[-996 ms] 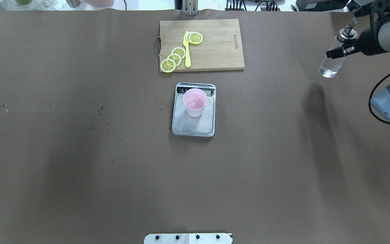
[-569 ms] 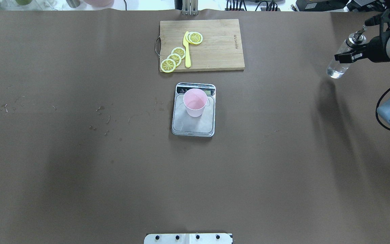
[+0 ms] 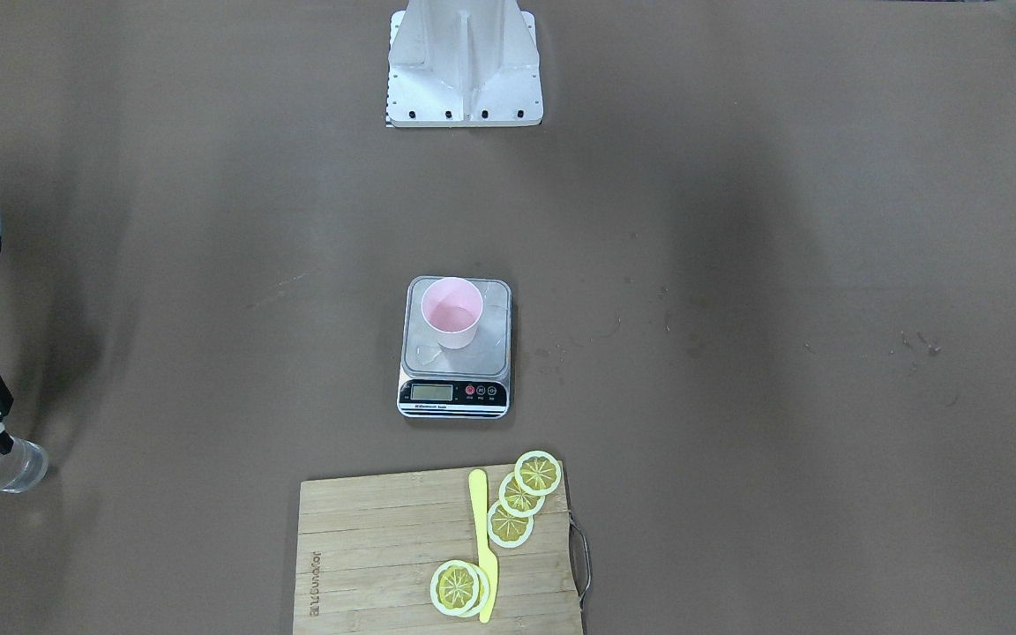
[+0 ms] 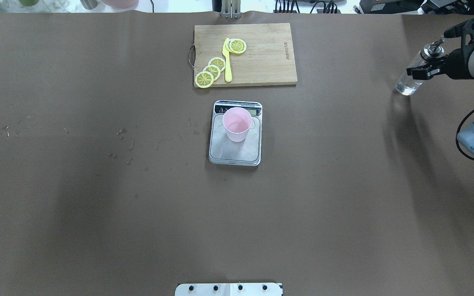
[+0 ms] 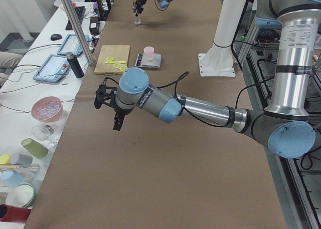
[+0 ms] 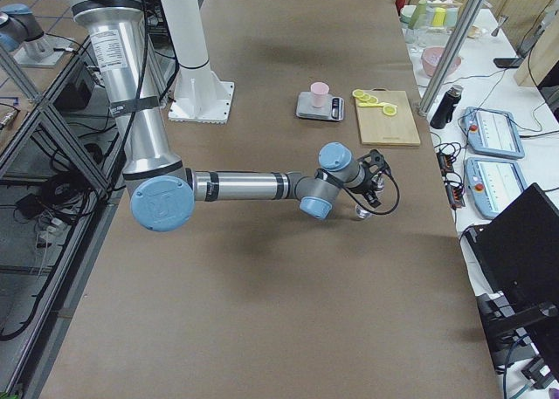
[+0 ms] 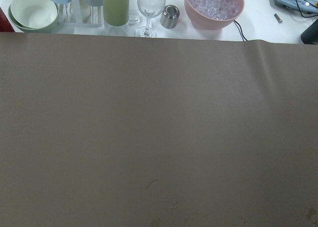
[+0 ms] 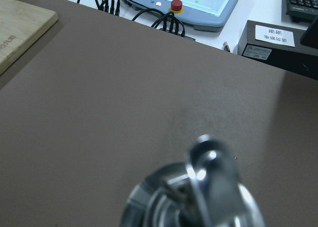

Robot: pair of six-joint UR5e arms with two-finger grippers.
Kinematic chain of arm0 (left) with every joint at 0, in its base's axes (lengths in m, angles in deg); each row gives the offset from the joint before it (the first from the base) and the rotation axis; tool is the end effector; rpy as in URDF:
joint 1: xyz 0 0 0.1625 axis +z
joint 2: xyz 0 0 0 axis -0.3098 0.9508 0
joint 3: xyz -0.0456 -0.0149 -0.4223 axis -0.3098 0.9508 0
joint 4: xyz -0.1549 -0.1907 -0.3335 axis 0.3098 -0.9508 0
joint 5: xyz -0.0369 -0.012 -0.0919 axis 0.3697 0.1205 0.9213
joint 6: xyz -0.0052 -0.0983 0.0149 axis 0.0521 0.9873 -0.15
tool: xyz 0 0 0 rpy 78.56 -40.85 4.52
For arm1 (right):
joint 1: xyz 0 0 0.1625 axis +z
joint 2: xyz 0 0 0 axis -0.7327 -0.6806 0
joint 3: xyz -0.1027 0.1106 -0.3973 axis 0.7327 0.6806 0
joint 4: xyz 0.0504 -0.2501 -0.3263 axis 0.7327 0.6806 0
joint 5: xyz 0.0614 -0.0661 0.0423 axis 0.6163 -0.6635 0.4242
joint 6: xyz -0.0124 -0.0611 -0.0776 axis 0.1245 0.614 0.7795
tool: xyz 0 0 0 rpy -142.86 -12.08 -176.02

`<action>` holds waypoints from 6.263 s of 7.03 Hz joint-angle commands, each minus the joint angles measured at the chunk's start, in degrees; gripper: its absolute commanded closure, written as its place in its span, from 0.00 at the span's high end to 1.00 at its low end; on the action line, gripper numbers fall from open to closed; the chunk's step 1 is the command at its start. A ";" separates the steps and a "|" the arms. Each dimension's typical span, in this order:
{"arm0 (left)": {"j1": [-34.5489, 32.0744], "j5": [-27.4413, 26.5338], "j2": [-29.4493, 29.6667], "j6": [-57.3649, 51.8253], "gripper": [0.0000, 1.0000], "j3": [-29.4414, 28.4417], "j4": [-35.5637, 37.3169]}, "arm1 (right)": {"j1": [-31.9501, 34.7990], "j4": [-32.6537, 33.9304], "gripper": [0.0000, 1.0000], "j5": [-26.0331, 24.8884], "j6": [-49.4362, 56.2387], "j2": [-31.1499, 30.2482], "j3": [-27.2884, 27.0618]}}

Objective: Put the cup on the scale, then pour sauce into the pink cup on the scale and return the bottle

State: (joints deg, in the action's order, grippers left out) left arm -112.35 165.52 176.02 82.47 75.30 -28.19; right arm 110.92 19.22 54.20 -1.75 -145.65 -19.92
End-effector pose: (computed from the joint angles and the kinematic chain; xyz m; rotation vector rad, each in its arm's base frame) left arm -0.0927 -0.5115 0.4958 0.3979 0.9567 -0.1215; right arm -0.1899 -0.5977 0.5486 0.7387 -0.8130 -0.1625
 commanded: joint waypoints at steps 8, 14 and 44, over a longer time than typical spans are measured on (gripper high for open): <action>0.09 0.00 -0.03 0.00 0.97 -0.28 0.00 | -2.20 5.59 0.00 0.31 -0.79 4.04 0.15; 0.09 0.00 -0.03 -0.08 0.97 -0.37 0.00 | -2.46 6.12 0.60 0.31 -0.27 4.48 0.24; -2.01 1.49 -2.14 -9.21 0.97 -2.30 3.33 | 27.41 57.09 1.00 21.67 30.41 -8.78 -20.42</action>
State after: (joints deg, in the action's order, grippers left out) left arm -113.57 167.04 174.38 75.15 72.94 -25.94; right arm 137.37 75.48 75.95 28.46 -153.46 -40.71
